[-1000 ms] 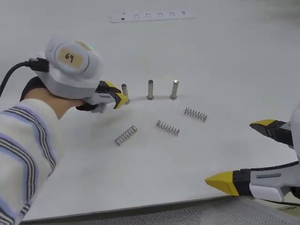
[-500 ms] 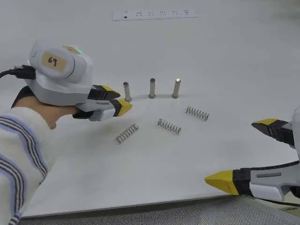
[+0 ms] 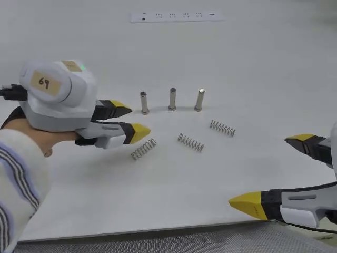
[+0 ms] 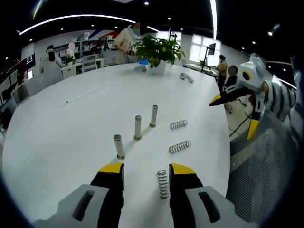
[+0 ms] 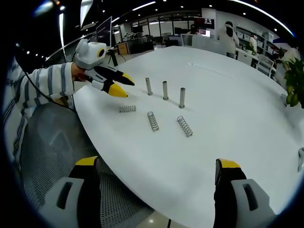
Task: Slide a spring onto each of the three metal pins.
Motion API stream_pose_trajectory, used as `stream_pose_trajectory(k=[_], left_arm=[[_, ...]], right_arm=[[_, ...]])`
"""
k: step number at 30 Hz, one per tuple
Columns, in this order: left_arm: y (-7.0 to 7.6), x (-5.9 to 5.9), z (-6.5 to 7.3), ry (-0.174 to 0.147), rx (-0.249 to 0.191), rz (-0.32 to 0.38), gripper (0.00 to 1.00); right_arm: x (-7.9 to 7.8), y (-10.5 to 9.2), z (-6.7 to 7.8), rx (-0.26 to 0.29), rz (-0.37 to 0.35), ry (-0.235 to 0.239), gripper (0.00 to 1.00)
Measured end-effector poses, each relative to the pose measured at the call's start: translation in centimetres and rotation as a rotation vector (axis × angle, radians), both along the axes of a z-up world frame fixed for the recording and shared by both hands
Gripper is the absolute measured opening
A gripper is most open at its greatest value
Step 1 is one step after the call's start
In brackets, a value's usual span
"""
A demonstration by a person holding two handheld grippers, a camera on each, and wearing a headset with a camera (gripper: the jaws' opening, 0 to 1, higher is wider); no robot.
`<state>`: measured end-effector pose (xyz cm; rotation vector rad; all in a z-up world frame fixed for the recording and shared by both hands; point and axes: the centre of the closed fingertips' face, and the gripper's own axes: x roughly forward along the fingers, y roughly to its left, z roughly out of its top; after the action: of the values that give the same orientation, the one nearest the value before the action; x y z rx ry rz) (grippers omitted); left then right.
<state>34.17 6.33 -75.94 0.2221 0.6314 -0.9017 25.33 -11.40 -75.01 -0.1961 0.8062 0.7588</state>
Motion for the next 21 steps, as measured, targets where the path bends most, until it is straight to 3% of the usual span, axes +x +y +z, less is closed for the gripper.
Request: stream_pose_trajectory(k=[5,13,21], left_arm=[[-0.2,-0.8,0.3,-0.015,-0.024,-0.018,0.34],[0.1,-2.5,-0.5,0.016,-0.019,-0.031,0.33],[0.6,-3.4,-1.0,0.037,-0.004,-0.025,0.3]], right_arm=[[0.1,-0.2,0.1,-0.004,0.001,-0.002,1.0],[0.6,-0.3,0.6,0.002,-0.009,-0.02,1.0],[0.7,0.2,0.8,0.007,0.012,-0.031,1.0]])
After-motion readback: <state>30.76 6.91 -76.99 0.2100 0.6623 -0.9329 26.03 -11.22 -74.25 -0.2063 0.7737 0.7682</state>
